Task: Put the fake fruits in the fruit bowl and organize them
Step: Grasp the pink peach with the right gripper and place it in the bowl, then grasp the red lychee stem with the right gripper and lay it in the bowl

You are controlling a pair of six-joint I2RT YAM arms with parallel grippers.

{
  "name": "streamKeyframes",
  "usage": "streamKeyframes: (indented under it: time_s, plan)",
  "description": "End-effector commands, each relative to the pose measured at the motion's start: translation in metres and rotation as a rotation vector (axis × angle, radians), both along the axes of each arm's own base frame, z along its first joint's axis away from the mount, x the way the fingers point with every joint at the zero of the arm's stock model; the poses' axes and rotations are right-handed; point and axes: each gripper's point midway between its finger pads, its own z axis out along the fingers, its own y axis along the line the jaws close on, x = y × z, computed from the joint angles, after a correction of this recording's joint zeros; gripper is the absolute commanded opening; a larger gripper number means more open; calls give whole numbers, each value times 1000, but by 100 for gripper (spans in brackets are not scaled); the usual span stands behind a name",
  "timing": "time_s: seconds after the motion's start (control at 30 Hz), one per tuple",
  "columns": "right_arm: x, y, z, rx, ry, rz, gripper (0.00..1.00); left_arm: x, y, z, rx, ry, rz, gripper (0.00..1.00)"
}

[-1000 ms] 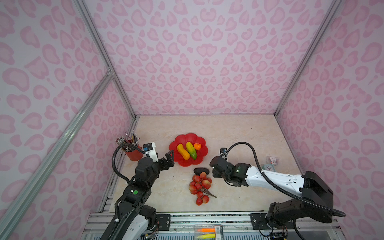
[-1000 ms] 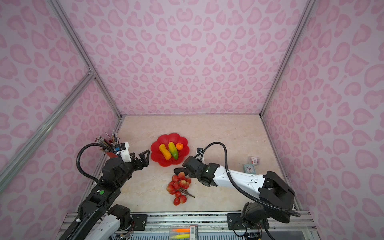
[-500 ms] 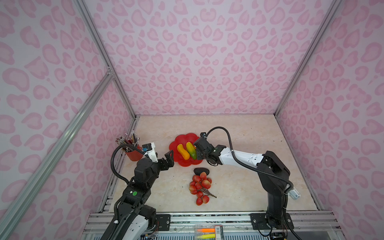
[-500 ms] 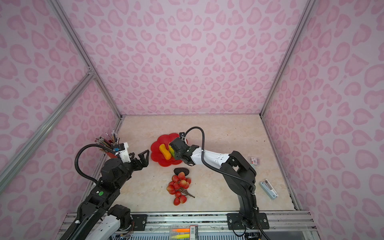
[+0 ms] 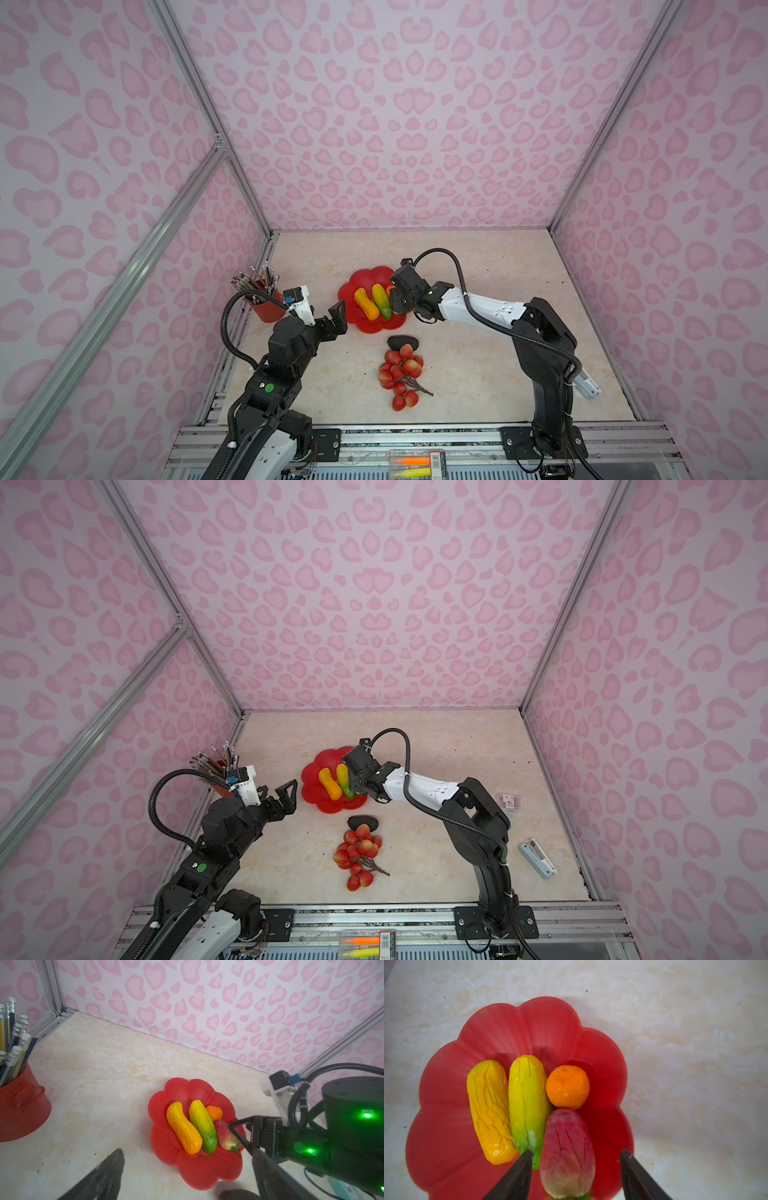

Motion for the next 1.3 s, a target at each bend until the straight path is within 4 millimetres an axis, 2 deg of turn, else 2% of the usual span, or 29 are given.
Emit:
streamKeyframes:
  time_s: [0.0, 0.1, 0.2, 0.27, 0.4, 0.57, 0.8, 1.07, 1.27]
  plan:
    - [-20, -20, 10, -31, -11, 40, 66, 1, 2, 2, 3, -17, 12, 97]
    - [-58, -48, 6, -10, 24, 76, 61, 1, 3, 3, 1, -23, 18, 97]
    - [-104, -74, -6, 5, 68, 121, 56, 2, 3, 4, 2, -25, 16, 97]
    - [-132, -86, -12, -13, 75, 164, 53, 3, 2, 5, 2, -26, 13, 97]
    - [-180, -88, -21, 0, 80, 265, 51, 5, 0, 7, 7, -23, 8, 97]
    - [-217, -80, -38, 82, 101, 346, 50, 4, 0, 7, 4, -26, 6, 97]
    - [-236, -57, -58, 75, 94, 465, 48, 2, 0, 10, -2, -31, 2, 97]
    - [-240, -43, -84, 14, 141, 523, 46, 1, 1, 12, -4, -38, 5, 97]
    - [-244, -31, -100, -43, 166, 580, 40, 1, 1, 14, -4, -41, 3, 97]
